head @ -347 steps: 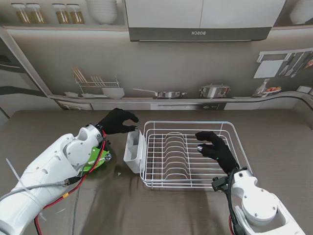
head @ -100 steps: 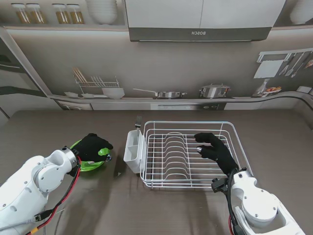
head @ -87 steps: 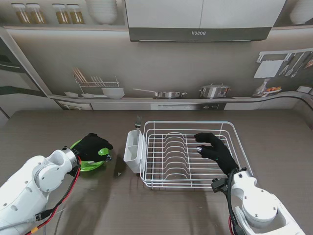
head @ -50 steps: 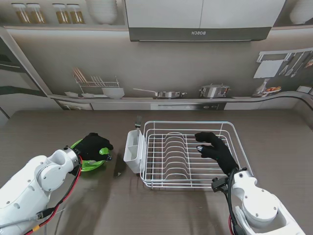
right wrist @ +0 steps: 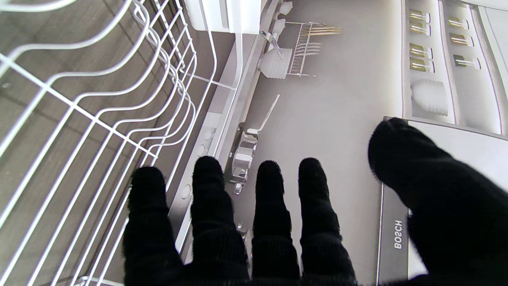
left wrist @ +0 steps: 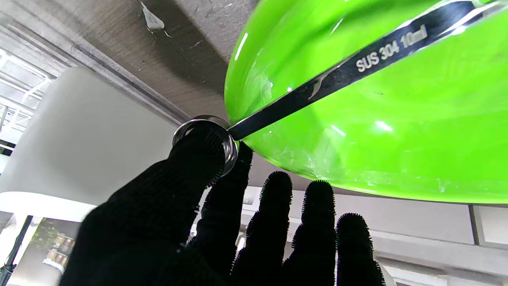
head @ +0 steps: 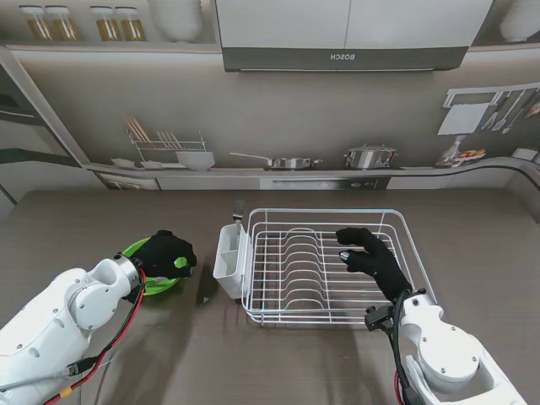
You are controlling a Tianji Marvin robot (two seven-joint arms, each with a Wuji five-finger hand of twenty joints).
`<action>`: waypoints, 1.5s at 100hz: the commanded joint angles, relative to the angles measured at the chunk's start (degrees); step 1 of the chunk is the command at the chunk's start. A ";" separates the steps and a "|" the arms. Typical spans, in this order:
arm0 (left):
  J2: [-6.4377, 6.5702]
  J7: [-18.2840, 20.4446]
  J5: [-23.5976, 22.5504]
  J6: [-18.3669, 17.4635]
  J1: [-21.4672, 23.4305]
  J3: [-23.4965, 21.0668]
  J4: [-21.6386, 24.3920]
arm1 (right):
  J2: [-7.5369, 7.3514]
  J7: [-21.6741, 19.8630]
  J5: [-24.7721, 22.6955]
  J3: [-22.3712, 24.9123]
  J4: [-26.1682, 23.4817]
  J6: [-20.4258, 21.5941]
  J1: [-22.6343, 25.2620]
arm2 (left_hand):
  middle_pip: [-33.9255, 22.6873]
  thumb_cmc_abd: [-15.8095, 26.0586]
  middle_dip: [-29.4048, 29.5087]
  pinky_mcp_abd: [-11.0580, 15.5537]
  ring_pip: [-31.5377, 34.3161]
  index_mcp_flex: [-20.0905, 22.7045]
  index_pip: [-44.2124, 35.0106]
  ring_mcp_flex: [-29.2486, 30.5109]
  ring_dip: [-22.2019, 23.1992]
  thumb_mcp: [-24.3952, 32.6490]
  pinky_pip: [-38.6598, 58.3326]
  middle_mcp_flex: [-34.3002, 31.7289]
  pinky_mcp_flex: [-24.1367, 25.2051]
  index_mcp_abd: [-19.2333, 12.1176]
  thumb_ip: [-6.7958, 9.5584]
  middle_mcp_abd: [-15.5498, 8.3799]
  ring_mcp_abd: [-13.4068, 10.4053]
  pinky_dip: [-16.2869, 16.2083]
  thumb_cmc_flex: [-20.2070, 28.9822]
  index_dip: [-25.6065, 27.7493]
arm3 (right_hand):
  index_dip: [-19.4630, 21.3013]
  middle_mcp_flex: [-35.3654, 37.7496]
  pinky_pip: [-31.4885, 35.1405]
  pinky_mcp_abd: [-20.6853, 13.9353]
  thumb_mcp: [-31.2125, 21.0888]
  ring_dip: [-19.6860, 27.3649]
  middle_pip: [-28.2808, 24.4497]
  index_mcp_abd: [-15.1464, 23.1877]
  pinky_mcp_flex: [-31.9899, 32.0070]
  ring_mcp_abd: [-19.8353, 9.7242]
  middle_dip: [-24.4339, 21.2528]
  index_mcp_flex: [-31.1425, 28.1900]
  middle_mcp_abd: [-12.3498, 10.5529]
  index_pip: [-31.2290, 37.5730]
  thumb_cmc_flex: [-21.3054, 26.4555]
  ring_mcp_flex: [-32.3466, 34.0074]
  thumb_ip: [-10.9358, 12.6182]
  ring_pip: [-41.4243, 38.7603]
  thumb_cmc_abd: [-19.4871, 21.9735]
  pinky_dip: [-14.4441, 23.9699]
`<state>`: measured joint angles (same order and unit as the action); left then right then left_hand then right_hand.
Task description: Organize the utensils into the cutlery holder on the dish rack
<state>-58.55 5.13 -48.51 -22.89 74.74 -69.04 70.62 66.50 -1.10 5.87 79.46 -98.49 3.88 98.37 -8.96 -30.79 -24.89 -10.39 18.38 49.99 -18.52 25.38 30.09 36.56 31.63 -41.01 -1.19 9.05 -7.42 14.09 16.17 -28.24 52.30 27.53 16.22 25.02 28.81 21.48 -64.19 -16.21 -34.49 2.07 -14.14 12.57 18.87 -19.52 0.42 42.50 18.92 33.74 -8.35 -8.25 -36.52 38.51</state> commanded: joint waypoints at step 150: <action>-1.45 -0.66 3.23 0.40 3.72 -6.35 5.77 | 0.26 -0.72 -0.06 -0.35 -0.28 -0.49 0.35 | -3.20 12.81 -3.07 2.84 3.18 3.18 -23.68 1.46 0.44 -11.62 5.85 -3.47 0.67 -4.38 -0.15 -2.12 -2.02 1.33 11.01 16.93 | -1.54 0.91 -0.90 -1.33 1.13 -0.60 0.49 0.09 -0.08 -0.06 -0.52 1.43 0.05 0.28 -1.46 1.22 1.96 0.12 1.53 0.93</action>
<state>-59.77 3.75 -45.99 -22.53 78.53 -75.00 75.26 66.53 -1.08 5.88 79.34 -98.50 3.53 98.38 -11.55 -23.27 -27.00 -9.52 20.58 51.02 -34.98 26.86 29.97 23.55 35.91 -43.76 -1.19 6.50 -8.07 11.94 15.27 -27.42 58.54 41.36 16.20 25.02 28.81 21.48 -64.19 -16.21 -34.48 1.99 -14.14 12.77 18.87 -19.52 0.45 42.50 18.92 33.74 -8.35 -8.25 -36.51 38.51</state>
